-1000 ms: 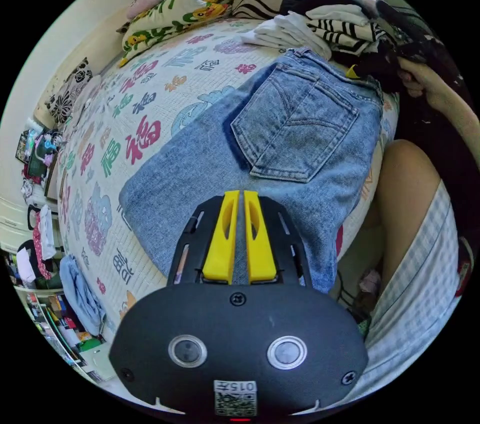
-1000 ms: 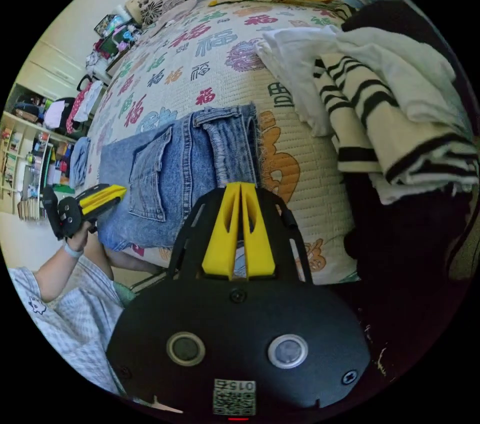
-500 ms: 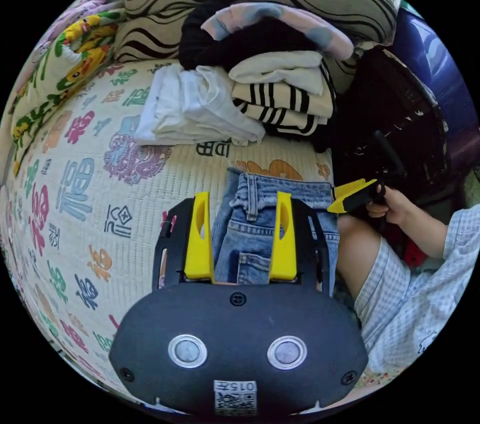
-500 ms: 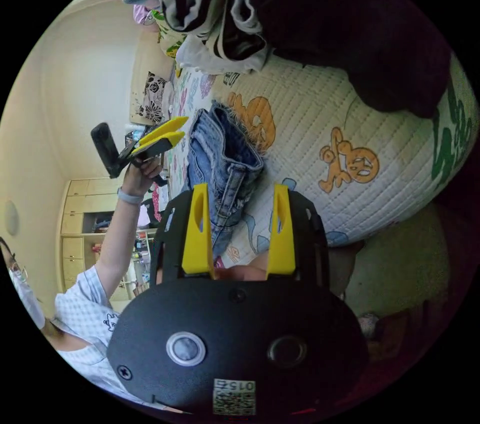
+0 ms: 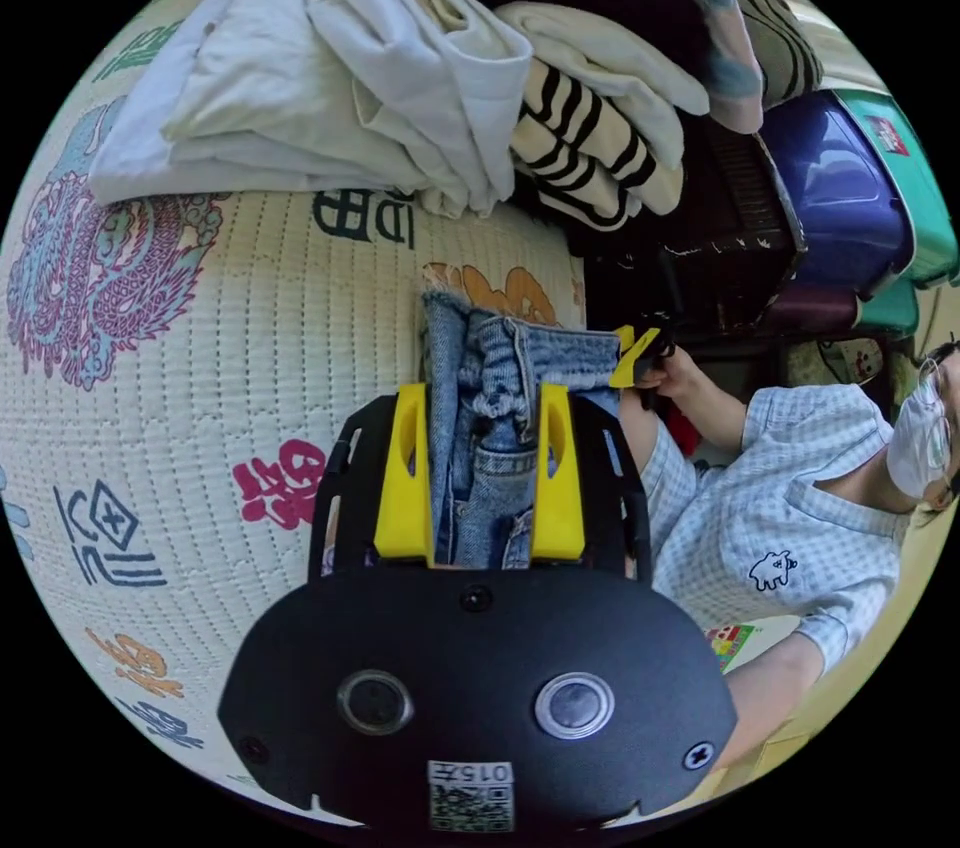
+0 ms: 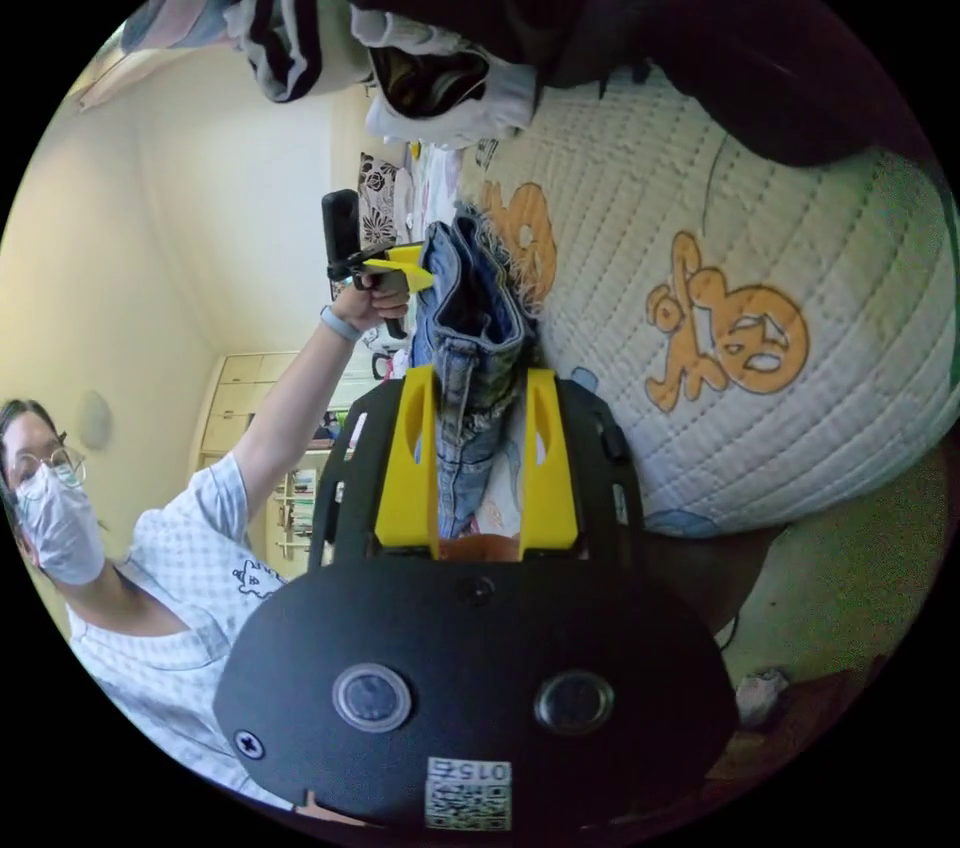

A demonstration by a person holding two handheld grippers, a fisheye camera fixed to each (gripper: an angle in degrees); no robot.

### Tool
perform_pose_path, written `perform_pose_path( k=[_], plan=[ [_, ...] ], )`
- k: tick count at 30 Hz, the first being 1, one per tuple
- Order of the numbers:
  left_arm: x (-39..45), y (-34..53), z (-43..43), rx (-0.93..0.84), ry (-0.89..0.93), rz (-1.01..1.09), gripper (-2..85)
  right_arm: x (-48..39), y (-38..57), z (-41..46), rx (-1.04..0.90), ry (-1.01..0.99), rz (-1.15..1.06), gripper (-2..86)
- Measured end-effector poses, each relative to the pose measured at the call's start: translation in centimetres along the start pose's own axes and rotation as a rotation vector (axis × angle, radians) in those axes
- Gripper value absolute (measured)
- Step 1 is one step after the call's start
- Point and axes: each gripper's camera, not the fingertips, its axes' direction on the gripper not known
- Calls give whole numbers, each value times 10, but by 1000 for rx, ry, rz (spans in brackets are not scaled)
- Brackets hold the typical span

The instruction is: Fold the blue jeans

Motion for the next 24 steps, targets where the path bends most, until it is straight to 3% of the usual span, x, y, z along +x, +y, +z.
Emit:
perform_pose_path(
  k=[5,8,13,19,24],
  plan=[
    [-11,22,-10,-36,24,-23,117,-13,13,22,-38,59,-13,103],
    [21,46,-25,-25,-130,104,98,-27,44,27,-8,66,-49,87],
    [85,108,-95,104,-174,318,90,-126,103,35,36,196,-320,79],
    [203,232,-238,498,-214,676,88,-323,213,49,223,444,-783,75],
    [250,387,-302,805,-217,879,89,-435,349,149,282,675,-1116,71]
  ],
)
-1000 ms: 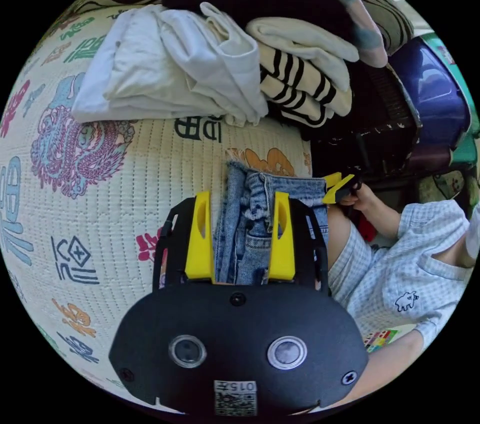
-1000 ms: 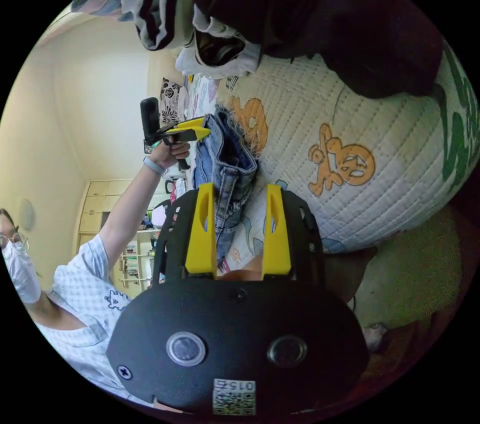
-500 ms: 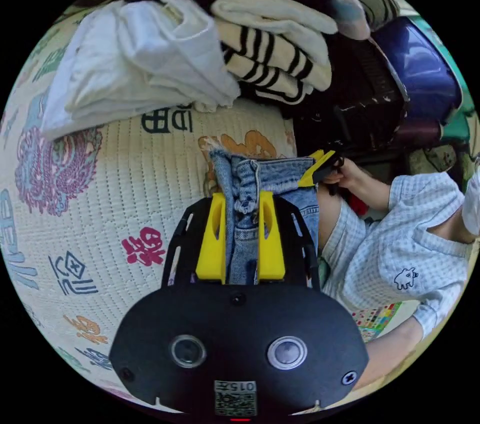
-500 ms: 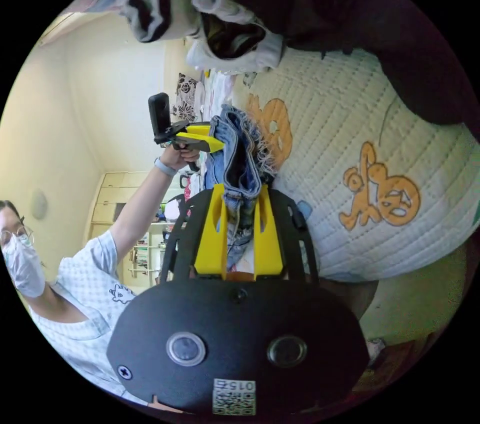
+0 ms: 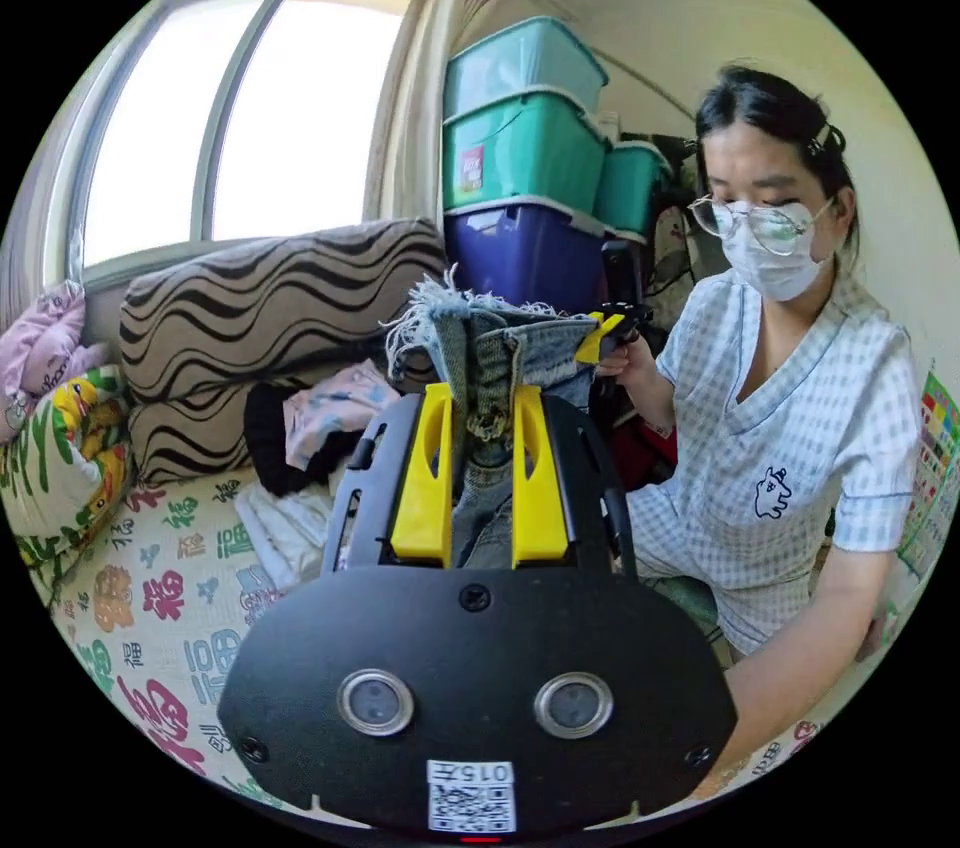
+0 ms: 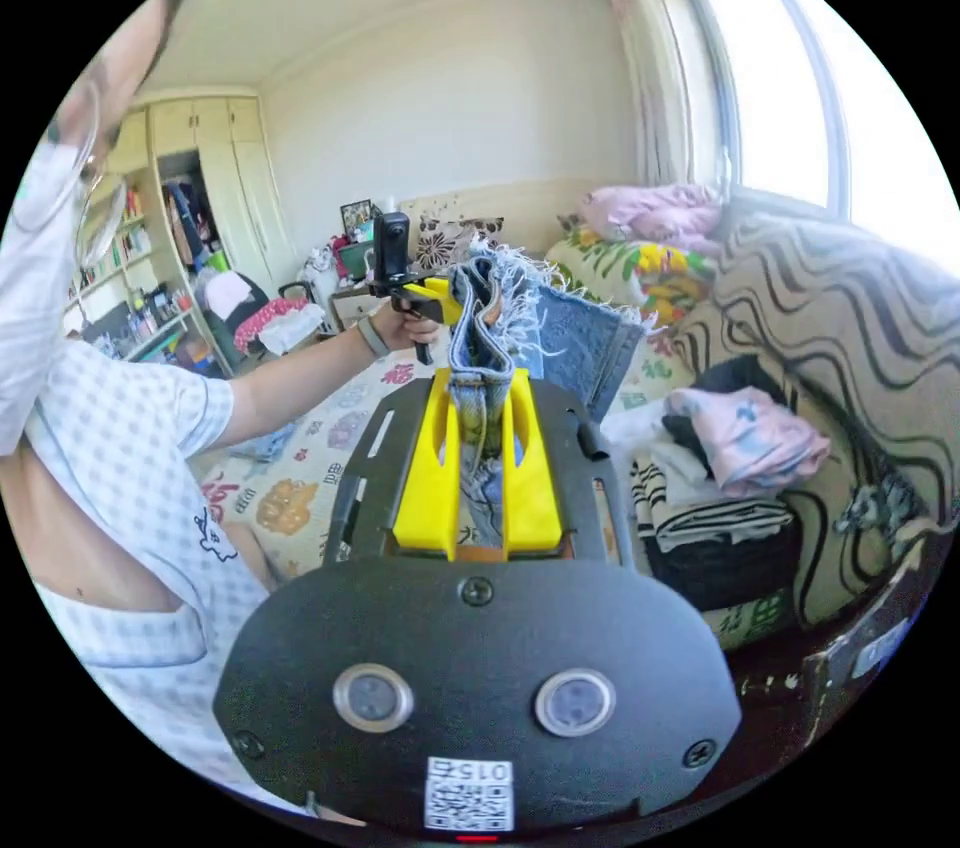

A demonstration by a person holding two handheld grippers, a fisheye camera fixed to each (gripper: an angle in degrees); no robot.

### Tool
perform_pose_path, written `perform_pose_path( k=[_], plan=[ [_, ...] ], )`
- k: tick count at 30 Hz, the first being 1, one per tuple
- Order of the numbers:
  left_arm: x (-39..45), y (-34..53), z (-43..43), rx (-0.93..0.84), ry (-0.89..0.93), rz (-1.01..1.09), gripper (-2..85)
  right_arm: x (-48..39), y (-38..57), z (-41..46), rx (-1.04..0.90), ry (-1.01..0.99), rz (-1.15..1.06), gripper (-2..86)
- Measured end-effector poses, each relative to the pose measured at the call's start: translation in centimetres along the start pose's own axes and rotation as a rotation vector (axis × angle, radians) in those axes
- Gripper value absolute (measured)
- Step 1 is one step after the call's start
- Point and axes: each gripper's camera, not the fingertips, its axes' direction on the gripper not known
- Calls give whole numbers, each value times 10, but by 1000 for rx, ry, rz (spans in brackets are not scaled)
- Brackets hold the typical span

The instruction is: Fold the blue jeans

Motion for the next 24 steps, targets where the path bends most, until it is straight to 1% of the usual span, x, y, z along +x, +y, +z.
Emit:
perform_pose_path(
  k=[1,3,4,6,7,9,10,12,13,15,17,18,20,21,22,23,24],
  plan=[
    [9,5,-14,23,-7,10,89,-21,-1,2,-4,17,-23,71],
    [46,33,-65,86,-35,17,89,-103,4,22,-22,72,-113,69],
    [55,42,-77,93,-47,12,89,-121,8,30,-21,76,-127,68],
    [87,95,-128,99,-74,-65,90,-194,25,74,-66,58,-178,67],
    [93,112,-140,97,-75,-109,91,-212,31,89,-76,58,-182,67],
    [118,183,-183,54,-103,-345,94,-285,60,155,-164,22,-236,68],
    [126,199,-193,23,-119,-402,95,-303,68,172,-198,8,-253,68],
    [163,259,-222,-119,-189,-612,97,-370,108,236,-315,-34,-333,68],
    [172,272,-227,-150,-208,-660,97,-385,119,250,-346,-46,-354,69],
    [205,317,-244,-271,-256,-811,90,-443,162,296,-452,-93,-436,75],
    [222,343,-260,-273,-249,-918,73,-482,190,319,-528,-98,-531,85],
    [233,355,-272,-255,-238,-971,58,-503,203,325,-557,-141,-596,88],
    [251,363,-293,-201,-247,-1010,56,-523,212,321,-568,-243,-650,88],
    [265,363,-312,-104,-268,-1016,60,-530,214,318,-583,-304,-681,90],
    [272,362,-322,-55,-288,-1021,62,-530,213,318,-600,-320,-683,94],
    [287,358,-342,29,-365,-1042,69,-524,209,320,-634,-331,-659,98],
    [302,351,-358,74,-481,-1108,76,-510,204,324,-649,-326,-635,99]
  ],
)
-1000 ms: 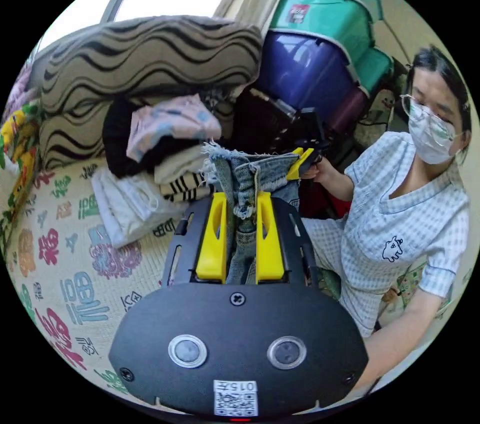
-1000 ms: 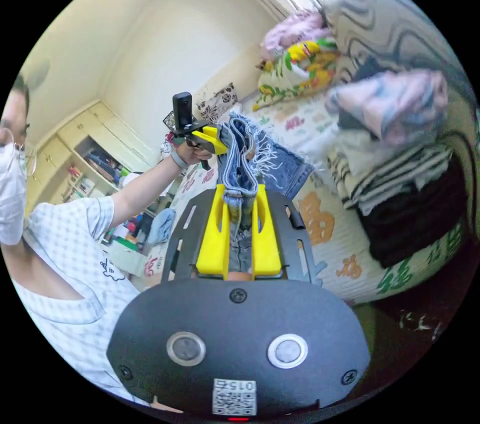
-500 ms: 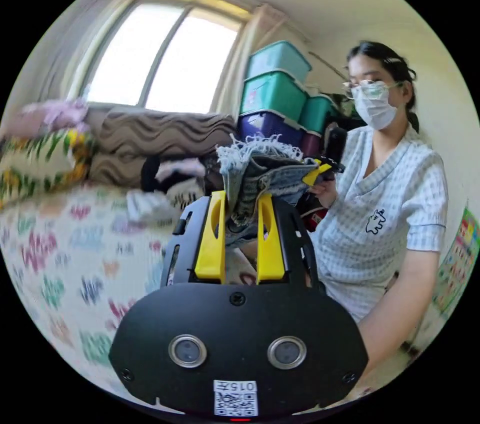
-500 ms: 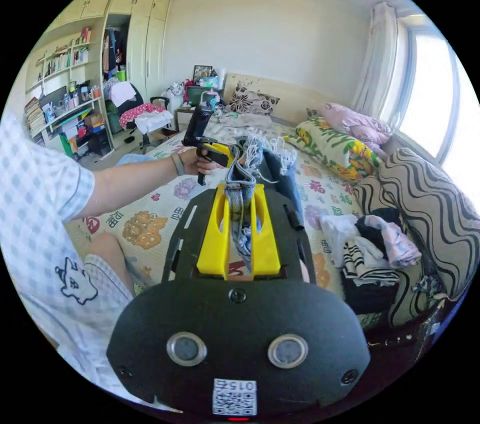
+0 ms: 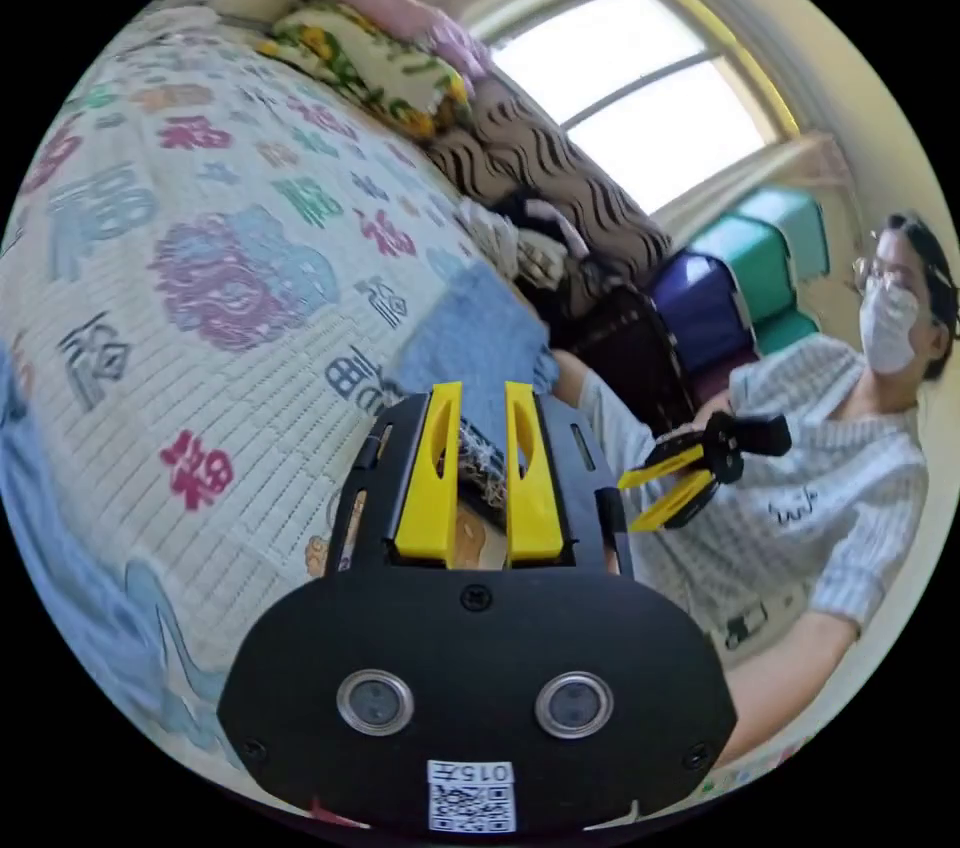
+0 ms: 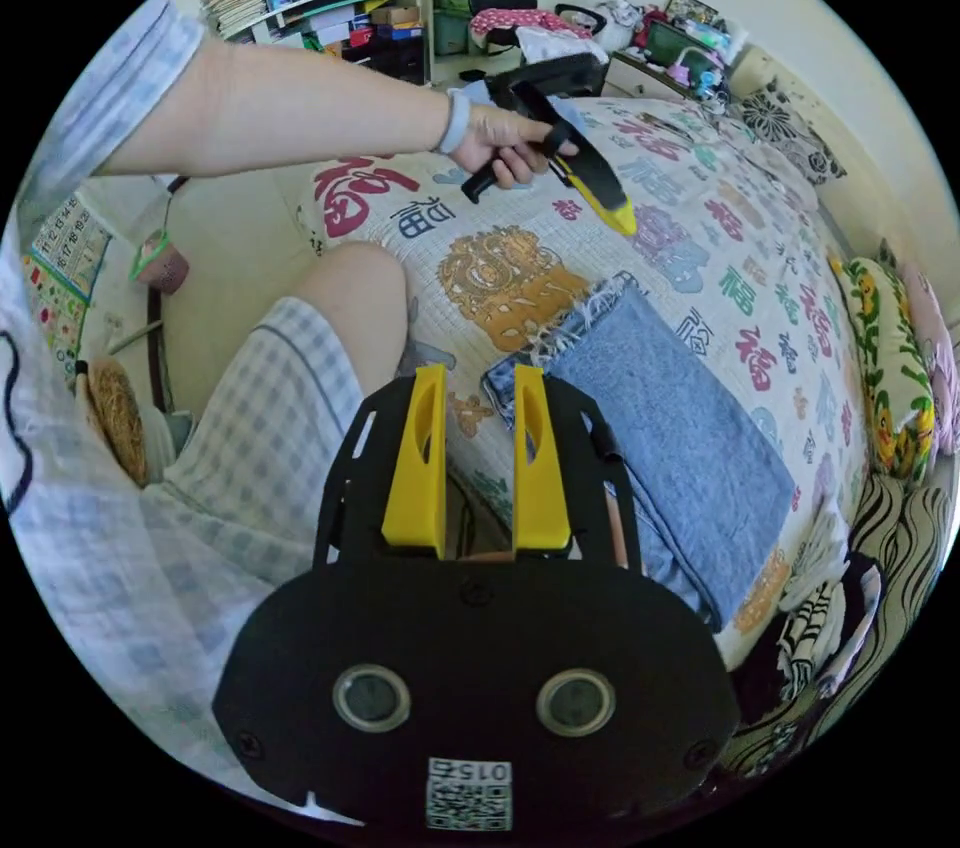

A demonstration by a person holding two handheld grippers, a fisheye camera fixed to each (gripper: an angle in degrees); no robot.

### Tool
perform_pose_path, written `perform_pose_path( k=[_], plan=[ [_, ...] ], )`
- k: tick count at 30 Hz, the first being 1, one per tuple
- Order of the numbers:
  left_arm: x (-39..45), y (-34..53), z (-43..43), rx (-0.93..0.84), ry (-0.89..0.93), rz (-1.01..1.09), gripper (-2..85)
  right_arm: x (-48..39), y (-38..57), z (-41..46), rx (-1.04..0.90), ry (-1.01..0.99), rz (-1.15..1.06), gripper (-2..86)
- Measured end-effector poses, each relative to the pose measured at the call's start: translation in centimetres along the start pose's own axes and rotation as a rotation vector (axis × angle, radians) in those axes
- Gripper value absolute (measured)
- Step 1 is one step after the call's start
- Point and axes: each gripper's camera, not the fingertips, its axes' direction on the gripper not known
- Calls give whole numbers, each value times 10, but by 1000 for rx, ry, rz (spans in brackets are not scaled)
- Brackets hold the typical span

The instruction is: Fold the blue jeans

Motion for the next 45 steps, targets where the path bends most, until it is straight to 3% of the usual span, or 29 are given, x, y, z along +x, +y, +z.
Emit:
perform_pose_path(
  k=[5,9,12,14,16,21,26,28,32,40,42,45],
  plan=[
    [59,27,-23,108,-324,-211,109,123,41,21,-91,124,288,101],
    [78,59,18,96,-342,-394,141,257,123,39,-222,130,653,139],
    [82,70,45,81,-332,-483,154,319,182,51,-228,86,796,160],
    [87,68,61,38,-341,-492,145,342,198,74,-321,51,791,165],
    [97,66,71,-14,-468,-477,100,358,205,99,-400,17,786,156],
    [134,69,57,23,-449,-419,31,391,223,103,-347,-108,797,59],
    [133,73,84,-56,-517,-450,44,422,249,98,-294,-218,830,51],
    [140,74,80,-26,-489,-481,62,427,252,84,-274,-189,815,59],
    [206,63,72,60,-652,-341,92,433,261,36,-130,-124,825,70],
    [234,16,198,-234,-749,-115,84,431,279,12,-203,126,854,87],
    [229,21,229,-306,-777,-107,84,432,287,-11,-63,139,820,77],
    [227,29,239,-242,-741,-138,81,462,277,-8,24,40,786,24]
  ],
)
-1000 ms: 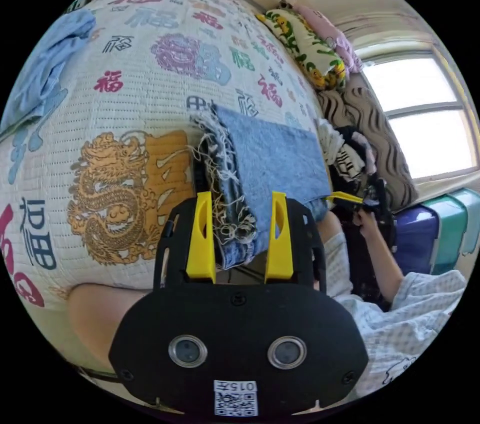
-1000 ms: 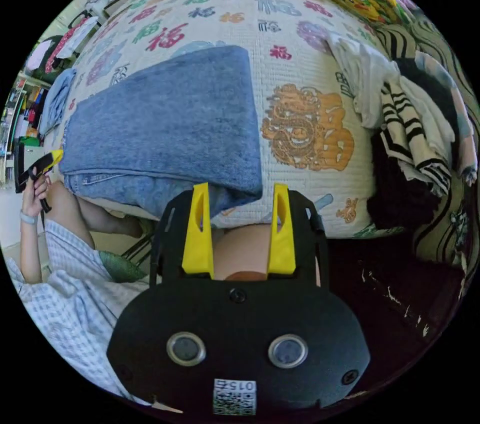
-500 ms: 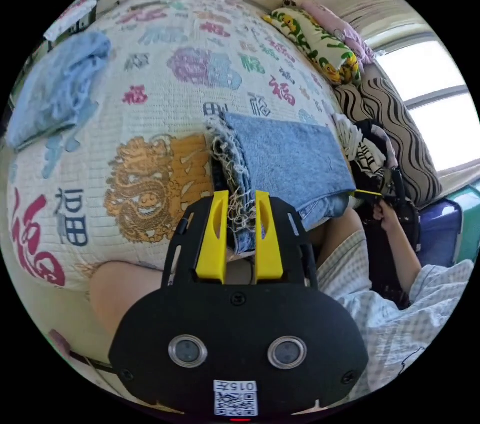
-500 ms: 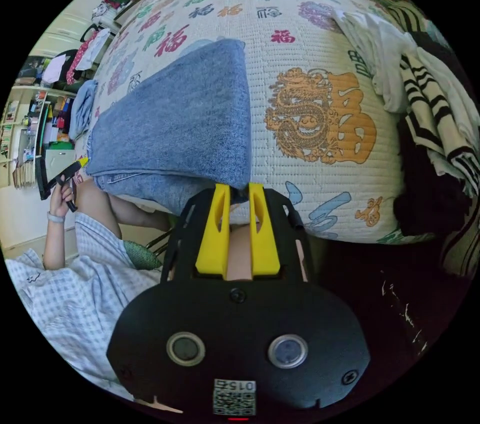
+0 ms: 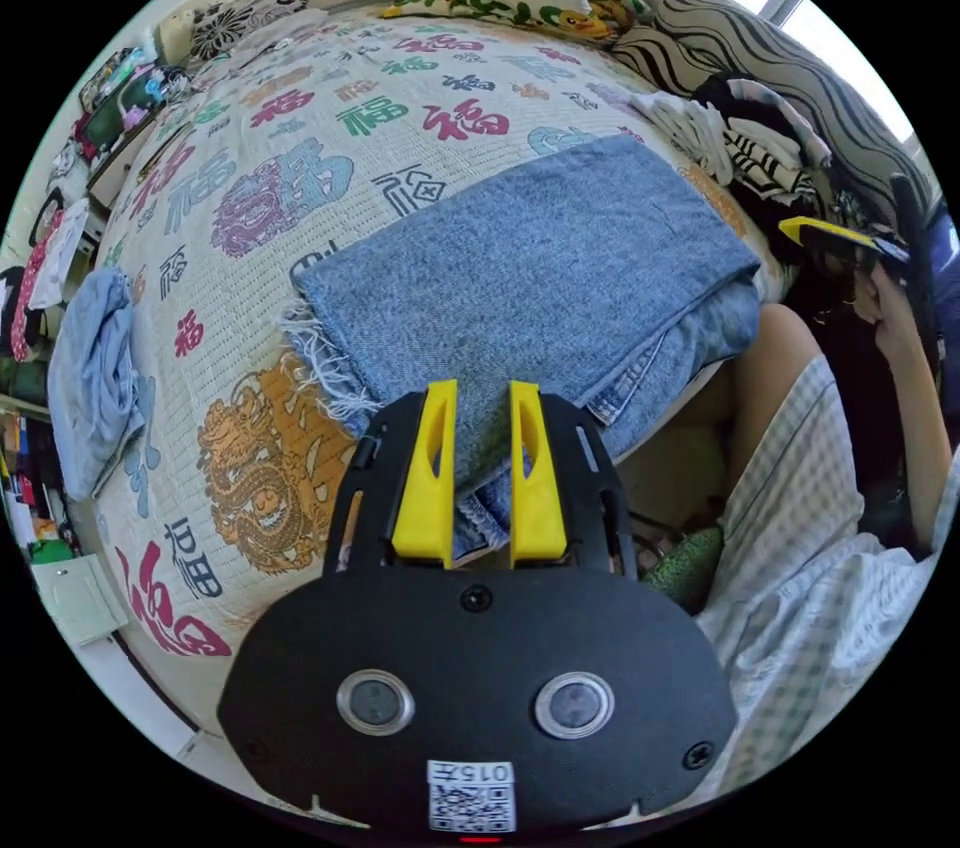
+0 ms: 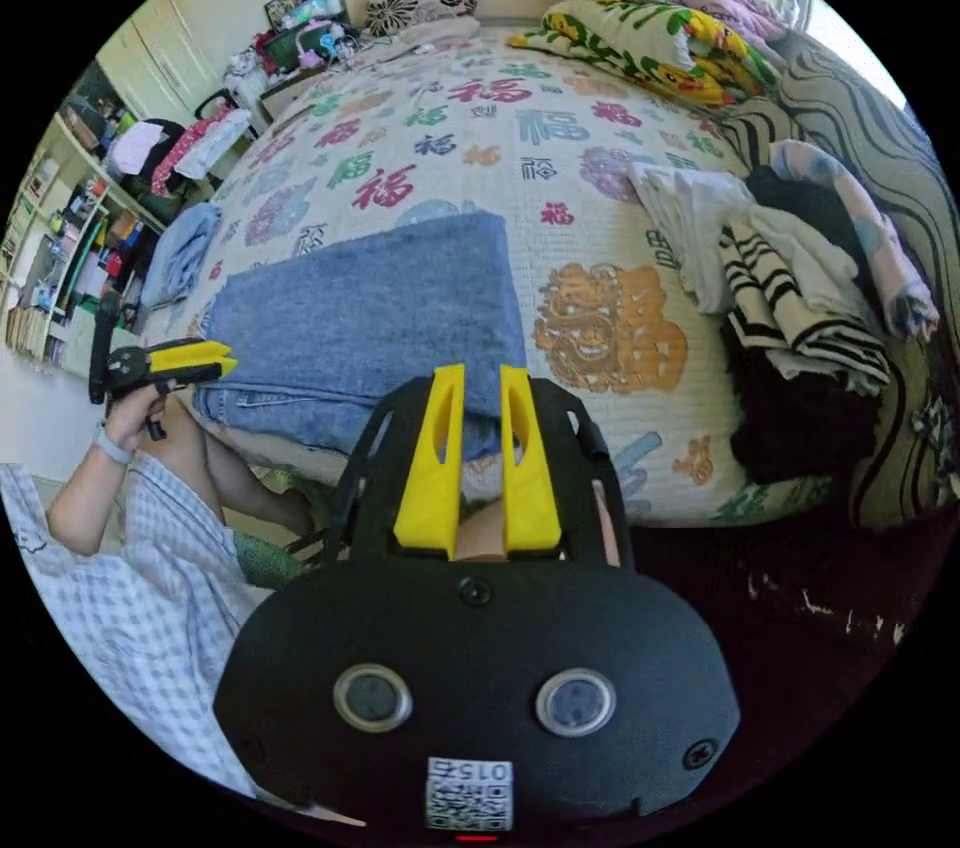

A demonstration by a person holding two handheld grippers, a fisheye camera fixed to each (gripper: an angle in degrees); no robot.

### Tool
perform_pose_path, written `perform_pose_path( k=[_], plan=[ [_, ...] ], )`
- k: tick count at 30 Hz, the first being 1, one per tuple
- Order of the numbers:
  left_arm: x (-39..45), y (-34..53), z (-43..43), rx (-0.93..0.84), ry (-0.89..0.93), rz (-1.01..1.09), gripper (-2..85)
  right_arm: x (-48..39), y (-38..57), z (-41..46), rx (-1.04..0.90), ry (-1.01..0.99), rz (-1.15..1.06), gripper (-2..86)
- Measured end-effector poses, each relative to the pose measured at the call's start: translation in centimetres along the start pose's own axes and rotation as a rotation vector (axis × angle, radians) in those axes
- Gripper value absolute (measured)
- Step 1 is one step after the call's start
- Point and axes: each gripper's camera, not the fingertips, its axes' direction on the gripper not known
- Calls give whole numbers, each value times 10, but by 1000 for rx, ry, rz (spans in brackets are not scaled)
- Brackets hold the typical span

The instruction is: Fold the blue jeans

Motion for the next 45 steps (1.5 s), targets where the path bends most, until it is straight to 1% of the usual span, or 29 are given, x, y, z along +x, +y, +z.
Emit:
perform_pose_path(
  k=[1,3,4,6,9,10,11,13,15,16,17,18,19,21,23,25,26,29,31,33,35,38,41,43,45],
  plan=[
    [0,1,2,4,14,-16,80,5,-7,9,-31,0,8,18],
    [6,1,9,-1,20,-32,74,31,-19,61,-230,97,9,1],
    [9,0,11,-5,12,-28,73,38,-16,74,-266,90,-1,-1],
    [22,-4,23,-27,-11,-18,71,75,-9,75,-225,-39,89,-5],
    [40,-18,30,-81,-37,13,73,109,-6,52,-208,-144,188,-4],
    [45,-23,29,-96,-42,32,74,115,-4,45,-201,-145,196,-2],
    [57,-36,25,-84,-17,98,77,126,3,29,-166,-136,210,1],
    [78,-65,13,9,64,225,87,144,17,7,-98,-147,221,20],
    [116,-121,3,114,92,436,101,173,28,-5,-56,-224,235,82],
    [127,-137,4,125,92,492,105,180,29,-5,-64,-245,243,94],
    [149,-169,13,114,103,599,107,194,31,0,-95,-283,265,109],
    [170,-202,29,63,122,687,108,206,32,4,-119,-326,283,115],
    [180,-218,39,29,136,722,109,210,32,6,-126,-348,291,120],
    [218,-270,83,-114,168,829,114,223,32,13,-162,-406,307,131],
    [240,-298,115,-189,151,868,121,229,31,17,-198,-423,313,129],
    [255,-318,143,-260,169,877,125,236,30,16,-194,-438,322,113],
    [261,-328,159,-299,189,872,127,241,30,16,-191,-489,329,104],
    [266,-345,195,-404,229,829,129,256,33,19,-201,-541,341,95],
    [261,-349,206,-416,272,802,126,269,38,21,-194,-628,360,85],
    [252,-352,214,-429,315,755,107,280,45,26,-185,-762,357,69],
    [248,-354,219,-448,324,736,78,285,50,25,-167,-805,357,59],
    [253,-349,212,-410,274,795,50,281,55,12,-120,-791,328,51],
    [255,-350,192,-356,253,837,41,271,50,-15,-98,-698,246,50],
    [249,-358,170,-280,296,824,40,270,46,-42,-49,-636,219,49],
    [238,-375,129,-114,404,779,40,278,41,-90,63,-551,210,49]
  ],
)
